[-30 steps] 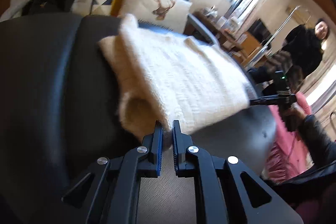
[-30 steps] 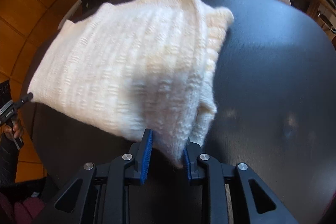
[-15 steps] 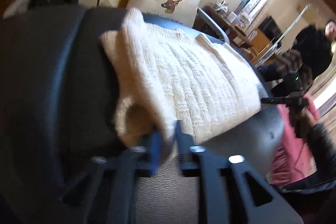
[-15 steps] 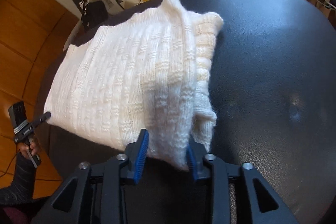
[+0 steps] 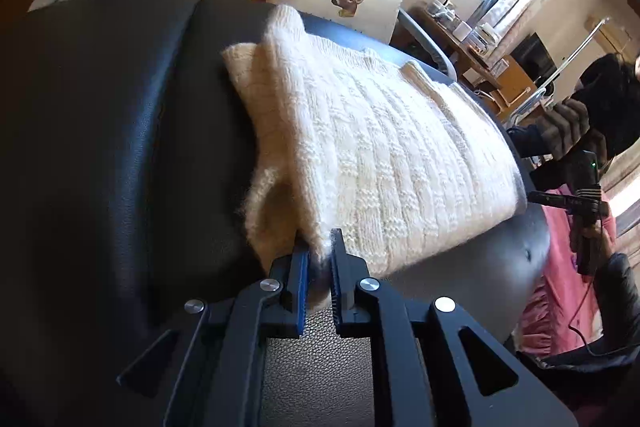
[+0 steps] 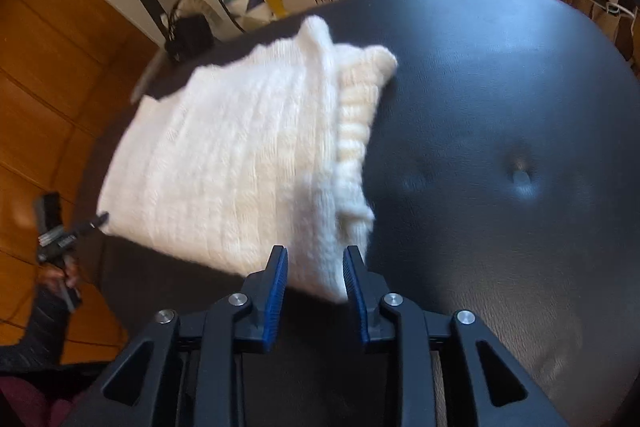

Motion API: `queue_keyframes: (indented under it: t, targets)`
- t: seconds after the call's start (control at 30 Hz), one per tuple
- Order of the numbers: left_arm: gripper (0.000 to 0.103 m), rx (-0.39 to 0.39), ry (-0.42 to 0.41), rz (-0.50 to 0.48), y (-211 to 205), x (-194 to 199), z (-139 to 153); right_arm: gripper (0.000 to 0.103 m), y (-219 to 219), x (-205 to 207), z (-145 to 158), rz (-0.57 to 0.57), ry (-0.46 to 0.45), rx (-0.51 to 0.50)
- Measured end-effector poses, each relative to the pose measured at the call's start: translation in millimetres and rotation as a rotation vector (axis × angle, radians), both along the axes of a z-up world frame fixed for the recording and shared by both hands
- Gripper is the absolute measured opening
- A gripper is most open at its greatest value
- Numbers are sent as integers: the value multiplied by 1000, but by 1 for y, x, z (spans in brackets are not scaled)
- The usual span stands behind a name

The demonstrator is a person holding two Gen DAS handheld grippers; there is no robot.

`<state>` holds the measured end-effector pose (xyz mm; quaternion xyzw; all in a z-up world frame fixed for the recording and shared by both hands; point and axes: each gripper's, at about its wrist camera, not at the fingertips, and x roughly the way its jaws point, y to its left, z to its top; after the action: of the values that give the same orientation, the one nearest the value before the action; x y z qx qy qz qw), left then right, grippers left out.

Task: Fold clothes

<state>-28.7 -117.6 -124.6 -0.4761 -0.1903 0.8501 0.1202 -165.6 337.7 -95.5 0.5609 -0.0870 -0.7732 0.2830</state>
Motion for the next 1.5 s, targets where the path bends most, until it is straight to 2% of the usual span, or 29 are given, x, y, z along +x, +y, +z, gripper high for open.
queue_keyframes:
  t: [0.07,0.2,0.23,0.27,0.3,0.33,0.4,0.43,0.47,0.5,0.57,0.63,0.73,1.03,1.1,1.13,1.2,1.23,1.27,1.37,1.43,1.47,1.5]
  targets:
    - [12,16,-17,11,-2,-1,-2,34,-9,-10,-12,4,-31,-70]
    - [15,38,-40,26,-5,-2,-6,35,-37,-20,-30,25,-106,-161]
    - [15,41,-42,28,-5,-3,-6,32,-49,-25,-34,29,-122,-159]
    - [16,40,-44,30,-5,-4,-5,15,-50,-25,-35,36,-123,-163]
    - [16,35,-43,29,-4,-5,-5,8,-53,-22,-37,35,-119,-125]
    - [16,27,-41,27,-3,-5,-5,6,-56,-20,-40,34,-114,-85]
    - [15,-14,-18,17,1,-2,0,6,-63,-9,-34,69,-90,-51]
    - [9,-42,11,3,5,2,5,5,-64,1,-24,101,-59,-36]
    - [9,-62,27,-7,7,5,9,5,-64,9,-9,125,-22,-63]
    - [9,-80,31,-12,8,8,10,5,-62,18,6,137,11,-131]
    - [8,-101,29,-17,8,12,9,5,-53,27,8,137,14,-140]
    - [8,-86,7,-11,4,12,3,5,-44,28,-20,104,-55,-6]
    - [8,-36,-6,16,-4,13,0,5,-37,36,-39,71,-92,6]
    - [6,-91,26,24,-2,31,2,5,-29,46,-32,36,-70,107]
    - [8,-72,16,27,-5,33,1,6,-25,47,-26,18,-45,142]
    - [11,-49,12,35,-7,34,0,7,-23,47,-23,9,-32,160]
    - [13,1,6,60,-13,33,0,20,-27,47,-2,-46,60,241]
    - [17,17,6,71,-15,32,0,28,-33,47,12,-71,124,276]
    - [19,32,8,71,-16,32,1,28,-41,47,25,-79,177,298]
    - [21,40,19,61,-13,36,3,33,-91,47,53,18,254,238]
    - [19,7,43,35,-6,42,8,35,-142,48,51,140,245,218]
    - [9,-14,75,17,-2,47,14,35,-170,50,43,190,252,257]
    - [10,-34,107,0,2,53,19,35,-196,51,33,232,264,331]
